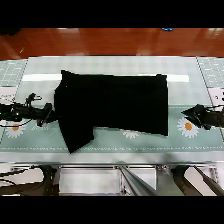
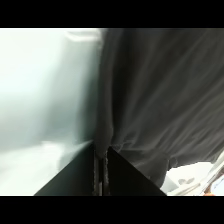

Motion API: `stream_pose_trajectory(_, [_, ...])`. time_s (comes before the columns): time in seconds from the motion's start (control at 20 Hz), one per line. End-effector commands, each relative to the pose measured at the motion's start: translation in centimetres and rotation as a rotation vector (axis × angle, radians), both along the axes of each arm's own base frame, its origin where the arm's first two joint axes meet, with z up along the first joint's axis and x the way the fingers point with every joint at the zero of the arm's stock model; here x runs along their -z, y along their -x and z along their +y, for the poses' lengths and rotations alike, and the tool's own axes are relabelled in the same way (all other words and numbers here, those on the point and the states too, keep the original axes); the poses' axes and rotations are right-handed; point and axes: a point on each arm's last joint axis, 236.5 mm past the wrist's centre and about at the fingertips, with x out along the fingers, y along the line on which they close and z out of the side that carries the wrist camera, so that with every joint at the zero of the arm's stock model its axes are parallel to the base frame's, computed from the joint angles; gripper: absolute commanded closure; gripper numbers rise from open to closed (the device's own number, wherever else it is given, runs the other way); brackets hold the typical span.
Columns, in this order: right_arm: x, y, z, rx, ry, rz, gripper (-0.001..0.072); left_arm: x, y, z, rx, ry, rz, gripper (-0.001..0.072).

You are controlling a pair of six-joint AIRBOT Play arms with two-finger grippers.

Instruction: Fold the shirts.

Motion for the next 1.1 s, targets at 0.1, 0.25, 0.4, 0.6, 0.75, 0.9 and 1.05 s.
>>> stream_pose_trajectory(0.1, [3.1, 5.1, -0.3, -0.023, 0.036, 0.23, 0.0291, 0.6, 0.0, -0.4, 0.025, -0.019, 0.004, 0.0688])
stream_pose_trajectory(0.25, [5.0, 7.1, 2.5, -0.051, -0.032, 0.3, 0.0291, 0.8, -0.3, -0.2, 0.017, -0.032, -0.005, 0.0687])
stream_pose_trajectory(0.4, [6.7, 8.1, 4.7, -0.146, -0.042, 0.361, 0.0291, 0.8, -0.3, -0.2, 0.017, -0.033, -0.006, 0.0687])
stream_pose_trajectory(0.6, [8.6, 6.5, 7.2, -0.185, -0.093, 0.36, 0.0301, 0.8, -0.2, -0.3, 0.019, -0.03, -0.004, 0.0688])
stream_pose_trajectory(0.75, [8.8, 3.5, 8.5, -0.155, -0.134, 0.303, 0.0329, 0.8, -0.3, -0.2, 0.017, -0.032, -0.006, 0.0688])
stream_pose_trajectory(0.9, [7.9, 1.4, 10.9, -0.268, -0.143, 0.233, 0.0686, 0.7, -0.4, -0.2, 0.017, -0.033, -0.008, 0.0688])
stream_pose_trajectory(1.05, [3.1, -2.4, 12.6, -0.402, -0.144, 0.113, 0.0688, -3.6, -5.1, -0.3, -0.028, 0.034, -0.21, 0.0688])
